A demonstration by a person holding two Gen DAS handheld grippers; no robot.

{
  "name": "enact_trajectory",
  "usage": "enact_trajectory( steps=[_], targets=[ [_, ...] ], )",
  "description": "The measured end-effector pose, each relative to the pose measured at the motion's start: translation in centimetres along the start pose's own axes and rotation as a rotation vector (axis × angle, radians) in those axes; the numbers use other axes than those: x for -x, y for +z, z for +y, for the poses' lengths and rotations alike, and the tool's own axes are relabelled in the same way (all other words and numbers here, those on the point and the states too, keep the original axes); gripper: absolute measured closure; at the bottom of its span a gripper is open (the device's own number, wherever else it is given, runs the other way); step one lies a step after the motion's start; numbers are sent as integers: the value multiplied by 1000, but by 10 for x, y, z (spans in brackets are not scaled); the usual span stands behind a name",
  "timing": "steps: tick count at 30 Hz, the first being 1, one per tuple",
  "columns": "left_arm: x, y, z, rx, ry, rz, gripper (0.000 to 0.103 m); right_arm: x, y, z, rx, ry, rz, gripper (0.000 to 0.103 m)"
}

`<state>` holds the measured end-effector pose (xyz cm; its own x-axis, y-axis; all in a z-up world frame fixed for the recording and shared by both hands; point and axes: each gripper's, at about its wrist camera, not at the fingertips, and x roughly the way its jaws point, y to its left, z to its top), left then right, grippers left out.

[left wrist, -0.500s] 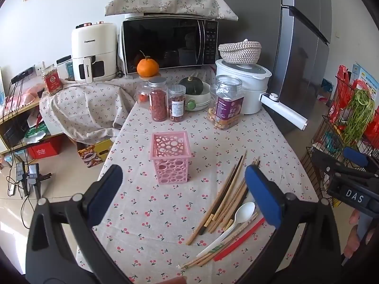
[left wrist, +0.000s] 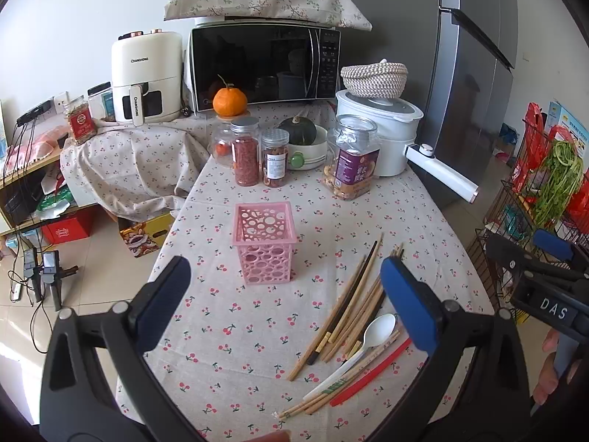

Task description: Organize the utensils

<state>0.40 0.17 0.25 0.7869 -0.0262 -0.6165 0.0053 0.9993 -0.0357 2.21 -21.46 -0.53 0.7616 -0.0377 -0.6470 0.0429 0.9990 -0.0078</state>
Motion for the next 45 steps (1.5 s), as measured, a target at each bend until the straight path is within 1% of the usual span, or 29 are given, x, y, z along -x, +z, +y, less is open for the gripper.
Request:
enact_trajectory(
  steps=[5,12,14,25,45],
  targets=[
    [-1,-2,-1,1,0,0,0,1,4,2,0,-1,-3,8],
    [-7,-2,-3,0,0,9,0,3,1,-1,-2,8,-15,8],
    [-1,-4,-1,3,-2,6,0,3,2,-1,-2,10,-18,8],
    [-1,-4,-3,0,-5,10,0,4,1,-2,-6,5,-33,8],
    [0,-5,-3,0,-7,9,0,4,0,-2,-5,4,-33,8]
  ],
)
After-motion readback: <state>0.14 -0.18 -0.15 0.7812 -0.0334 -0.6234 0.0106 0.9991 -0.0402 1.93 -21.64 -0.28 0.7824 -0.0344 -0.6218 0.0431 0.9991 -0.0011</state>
